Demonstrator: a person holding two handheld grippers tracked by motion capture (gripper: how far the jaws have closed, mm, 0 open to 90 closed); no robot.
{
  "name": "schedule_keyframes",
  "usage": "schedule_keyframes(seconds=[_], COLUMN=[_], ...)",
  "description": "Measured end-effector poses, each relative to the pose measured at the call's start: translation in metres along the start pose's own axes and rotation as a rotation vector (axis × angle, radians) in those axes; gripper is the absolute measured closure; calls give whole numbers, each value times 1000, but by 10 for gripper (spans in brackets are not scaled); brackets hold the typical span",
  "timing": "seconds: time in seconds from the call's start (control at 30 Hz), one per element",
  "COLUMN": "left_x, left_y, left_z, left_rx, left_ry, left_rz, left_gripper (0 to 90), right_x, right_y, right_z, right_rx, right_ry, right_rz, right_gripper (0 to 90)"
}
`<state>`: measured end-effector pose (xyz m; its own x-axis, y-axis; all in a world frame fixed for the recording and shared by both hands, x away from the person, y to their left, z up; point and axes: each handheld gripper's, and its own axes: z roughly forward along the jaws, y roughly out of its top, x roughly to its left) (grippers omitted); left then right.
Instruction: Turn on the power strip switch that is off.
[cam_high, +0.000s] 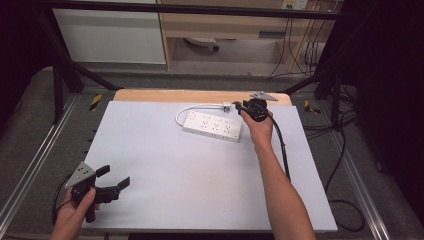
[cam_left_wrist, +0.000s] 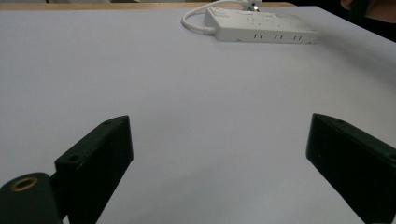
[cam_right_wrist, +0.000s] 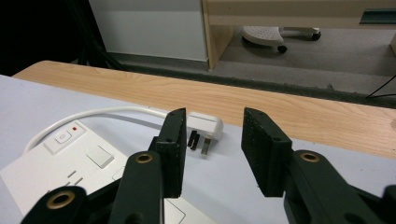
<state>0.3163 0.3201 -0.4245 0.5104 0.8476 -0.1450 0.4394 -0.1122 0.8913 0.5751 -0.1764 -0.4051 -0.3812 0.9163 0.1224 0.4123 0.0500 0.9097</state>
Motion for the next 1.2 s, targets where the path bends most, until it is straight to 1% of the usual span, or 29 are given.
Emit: schedule_keyframes(seconds=[0.07,0.33,0.5,0.63,0.8,1.2], left_x=[0,0,1,1,1,1], left_y=[0,0,0,0,0,0], left_z=[0,0,0,0,0,-1], left_rx=[-1,-2,-1,-1,-3,-7], left_ry=[0,1,3,3,2,2], left_rz=[1,3,4,4,1,3], left_gripper=[74,74,74,74,74,74], right_x=[1,3,4,5,7,12], right_y=[-1,-5,-7,-10,-13,-18], right_z=[2,7,10,12,15,20], right_rx=[1,9,13,21,25,35], right_ry=[2,1,-5,-2,4,14], right_rz=[-3,-4,-13,-15,-29,-47], right_gripper=[651,706,743,775,824,870])
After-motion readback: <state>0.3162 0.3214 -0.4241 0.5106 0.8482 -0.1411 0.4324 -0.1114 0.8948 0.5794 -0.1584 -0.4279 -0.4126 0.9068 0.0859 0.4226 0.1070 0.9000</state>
